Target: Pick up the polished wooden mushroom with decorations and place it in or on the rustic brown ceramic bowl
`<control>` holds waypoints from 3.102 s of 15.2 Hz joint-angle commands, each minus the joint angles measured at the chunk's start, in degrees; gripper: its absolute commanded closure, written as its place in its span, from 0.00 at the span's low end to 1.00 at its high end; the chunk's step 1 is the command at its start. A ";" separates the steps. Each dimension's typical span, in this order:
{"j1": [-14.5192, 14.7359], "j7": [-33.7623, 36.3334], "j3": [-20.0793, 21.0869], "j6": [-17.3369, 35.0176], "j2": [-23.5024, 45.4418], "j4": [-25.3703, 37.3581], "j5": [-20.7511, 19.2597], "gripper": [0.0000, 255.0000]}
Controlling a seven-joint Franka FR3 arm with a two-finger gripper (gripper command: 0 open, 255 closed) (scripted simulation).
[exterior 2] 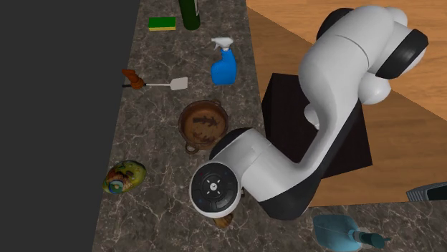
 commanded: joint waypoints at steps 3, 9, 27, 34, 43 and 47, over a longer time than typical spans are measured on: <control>0.16 -0.26 0.08 -3.04 -0.17 2.88 0.15 1.00; 0.65 -0.45 0.20 -7.73 -0.03 7.75 0.20 1.00; -11.98 -15.73 -3.37 -6.84 -12.19 -4.27 5.15 1.00; -17.95 -25.00 -6.74 -5.99 -15.38 -7.97 6.61 1.00; -20.22 -28.55 -8.23 -1.33 -15.84 -13.00 6.89 1.00; -20.25 -28.47 -8.27 1.66 -15.57 -15.73 6.79 1.00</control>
